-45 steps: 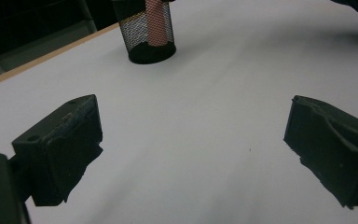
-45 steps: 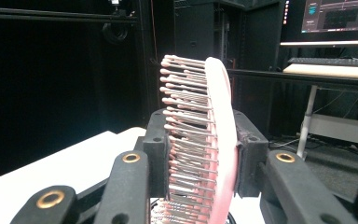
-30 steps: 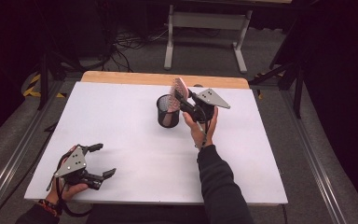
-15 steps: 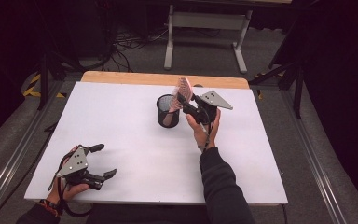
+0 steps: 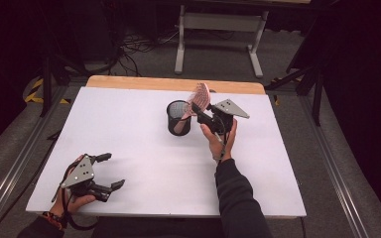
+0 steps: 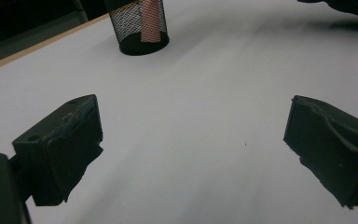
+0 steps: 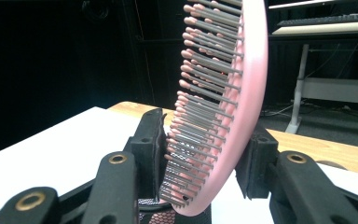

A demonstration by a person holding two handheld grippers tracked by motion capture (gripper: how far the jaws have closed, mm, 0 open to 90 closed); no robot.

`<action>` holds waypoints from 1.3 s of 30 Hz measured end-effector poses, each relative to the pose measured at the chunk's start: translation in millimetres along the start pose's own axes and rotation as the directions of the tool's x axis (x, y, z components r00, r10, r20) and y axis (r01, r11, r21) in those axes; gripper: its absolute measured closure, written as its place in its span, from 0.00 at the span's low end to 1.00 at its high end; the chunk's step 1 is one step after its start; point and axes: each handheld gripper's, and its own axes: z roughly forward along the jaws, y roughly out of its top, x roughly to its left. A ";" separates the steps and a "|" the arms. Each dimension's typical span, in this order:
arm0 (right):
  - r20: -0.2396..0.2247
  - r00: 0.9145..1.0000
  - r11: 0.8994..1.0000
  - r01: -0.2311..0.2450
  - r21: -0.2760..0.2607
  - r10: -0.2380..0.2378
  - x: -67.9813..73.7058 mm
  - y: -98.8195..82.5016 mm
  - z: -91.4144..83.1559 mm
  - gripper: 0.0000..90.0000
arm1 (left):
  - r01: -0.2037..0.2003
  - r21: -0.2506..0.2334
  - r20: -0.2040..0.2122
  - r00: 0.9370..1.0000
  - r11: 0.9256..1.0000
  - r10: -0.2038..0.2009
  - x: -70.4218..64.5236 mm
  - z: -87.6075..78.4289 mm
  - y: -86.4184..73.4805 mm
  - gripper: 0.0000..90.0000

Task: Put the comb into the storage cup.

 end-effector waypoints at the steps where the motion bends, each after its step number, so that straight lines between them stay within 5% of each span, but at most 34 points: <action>1: -0.001 1.000 1.000 0.001 0.000 -0.001 -0.6 -0.6 -0.2 0.64 | 0.001 -0.004 -0.001 1.000 1.000 -0.001 -0.2 0.3 -0.2 0.06; 24: 0.031 0.998 0.996 0.060 0.064 -0.062 3.7 1.1 1.0 0.34 | -0.004 0.004 -0.002 1.000 1.000 0.004 0.2 0.7 -0.3 0.06; 30: 0.041 0.995 0.992 0.083 0.092 -0.087 4.0 1.4 2.8 0.30 | -0.004 -0.004 -0.039 0.999 1.000 0.004 -0.2 -0.5 0.5 0.06; 39: 0.063 0.995 0.994 0.075 0.076 -0.080 1.6 3.0 2.3 0.23 | -0.006 0.004 -0.029 1.000 1.000 0.007 -0.4 0.2 0.5 0.06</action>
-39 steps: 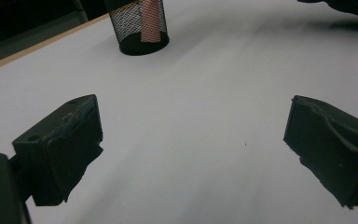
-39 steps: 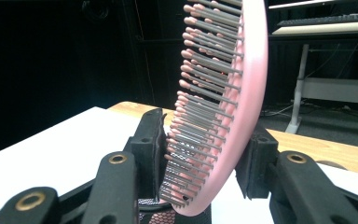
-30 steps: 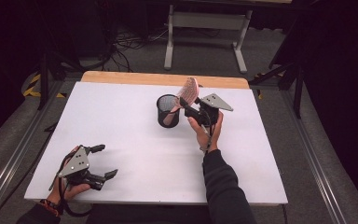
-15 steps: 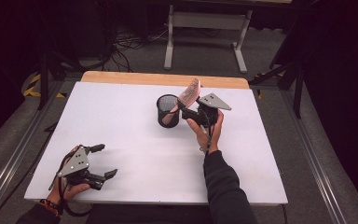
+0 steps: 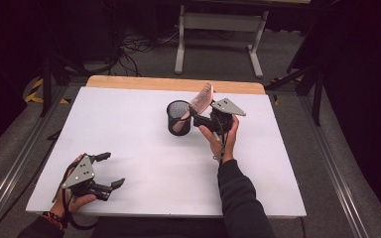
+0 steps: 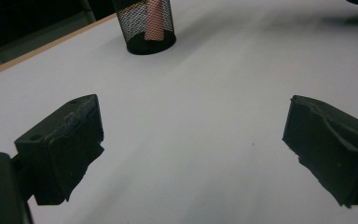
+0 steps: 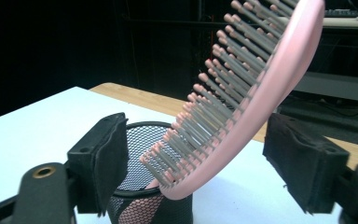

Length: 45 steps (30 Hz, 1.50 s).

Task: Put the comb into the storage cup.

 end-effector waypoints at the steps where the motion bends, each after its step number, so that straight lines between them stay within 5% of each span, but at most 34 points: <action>1: 0.004 1.000 1.000 0.003 0.002 -0.003 -0.1 0.2 0.3 0.21 | 0.000 0.001 0.003 1.000 1.000 0.000 -0.1 0.1 0.0 0.07; 8: 0.030 0.999 1.000 0.031 -0.003 -0.031 2.0 3.0 0.9 0.09 | 0.000 0.003 0.008 1.000 1.000 0.000 -0.1 0.4 -0.1 0.07; 17: 0.030 0.998 0.998 0.058 0.004 -0.058 4.3 5.1 1.7 0.05 | -0.002 0.001 0.006 1.000 1.000 0.002 -0.3 0.6 0.0 0.07; 45: 0.080 0.986 0.990 0.143 -0.004 -0.143 6.5 24.5 -20.0 0.08 | -0.004 0.006 0.000 1.000 1.000 0.004 -0.5 1.3 0.2 0.06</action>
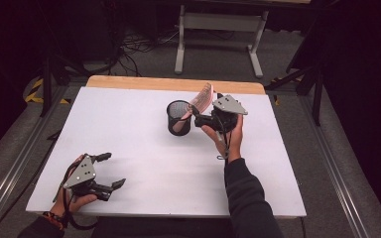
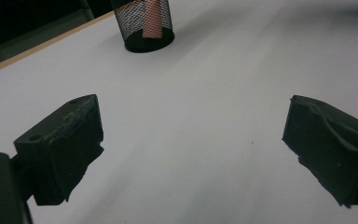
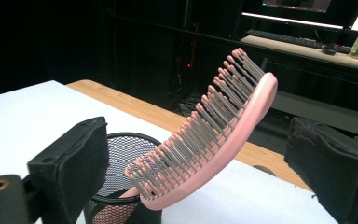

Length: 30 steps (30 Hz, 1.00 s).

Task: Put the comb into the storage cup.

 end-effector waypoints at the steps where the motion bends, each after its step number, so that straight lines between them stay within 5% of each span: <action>1: 0.000 1.000 1.000 0.000 0.000 0.000 0.0 0.0 0.0 0.08 | 0.000 0.000 0.000 1.000 1.000 0.000 0.0 0.0 0.0 0.06; 15: -0.006 0.997 0.996 0.083 0.028 -0.083 3.5 7.9 -9.3 0.08 | 0.003 -0.007 0.001 1.000 1.000 -0.003 0.5 -0.6 -0.2 0.06; 30: -0.014 0.997 0.996 0.078 0.048 -0.077 -0.5 8.4 -21.3 0.09 | 0.006 -0.010 0.000 1.000 1.000 -0.006 1.2 -0.9 -0.3 0.06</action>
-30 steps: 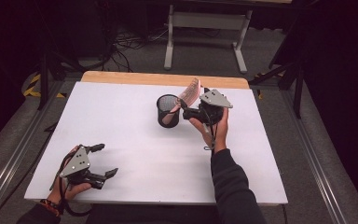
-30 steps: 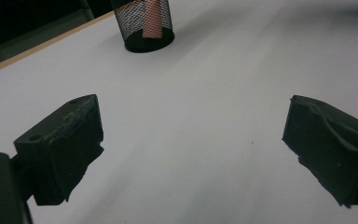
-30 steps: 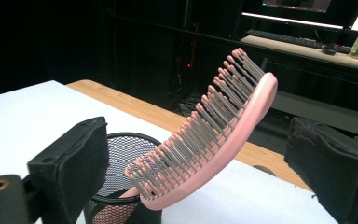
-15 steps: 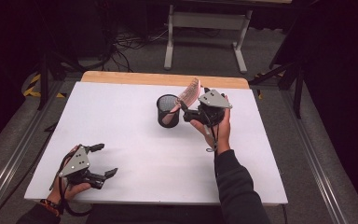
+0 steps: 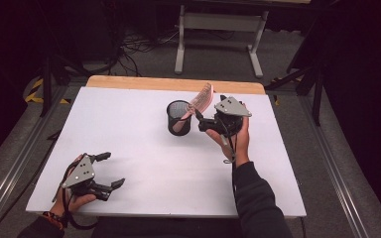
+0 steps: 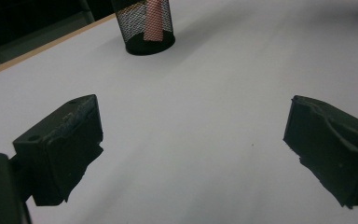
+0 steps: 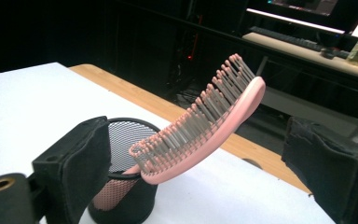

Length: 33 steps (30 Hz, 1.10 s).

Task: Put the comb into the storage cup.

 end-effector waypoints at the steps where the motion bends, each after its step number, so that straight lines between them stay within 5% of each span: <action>1: 0.000 1.000 1.000 0.003 0.001 -0.003 -0.1 0.0 -0.7 0.10 | 0.000 0.002 0.000 1.000 1.000 0.000 0.1 0.1 -0.1 0.06; 33: 0.002 0.998 0.998 0.070 -0.004 -0.070 -0.6 -9.1 -39.0 0.10 | -0.004 0.011 0.002 1.000 1.000 0.004 -0.3 1.3 -0.2 0.06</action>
